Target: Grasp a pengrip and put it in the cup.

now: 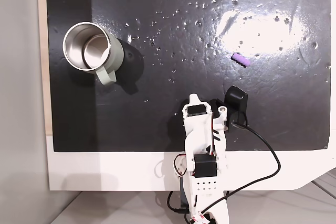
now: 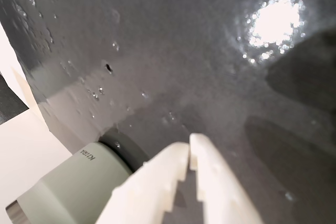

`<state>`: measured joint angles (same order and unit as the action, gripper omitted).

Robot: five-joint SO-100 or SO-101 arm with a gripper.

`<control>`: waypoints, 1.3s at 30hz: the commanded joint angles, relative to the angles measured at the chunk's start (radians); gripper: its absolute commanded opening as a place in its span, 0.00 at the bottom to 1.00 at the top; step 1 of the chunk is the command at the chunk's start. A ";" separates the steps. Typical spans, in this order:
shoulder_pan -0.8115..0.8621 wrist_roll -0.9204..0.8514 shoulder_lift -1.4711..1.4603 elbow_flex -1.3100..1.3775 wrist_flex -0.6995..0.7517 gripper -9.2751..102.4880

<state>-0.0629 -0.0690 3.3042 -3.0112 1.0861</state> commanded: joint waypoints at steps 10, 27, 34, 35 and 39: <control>-0.051 -0.044 0.011 0.006 -0.032 0.08; 0.077 -0.150 0.011 0.117 -0.054 0.08; 0.130 -0.155 -0.138 0.140 -0.198 0.08; 0.132 -0.149 -0.201 0.166 -0.216 0.08; 0.146 -0.060 -0.532 0.356 -0.250 0.08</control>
<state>0.0675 -0.1871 2.9836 -2.8409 0.8805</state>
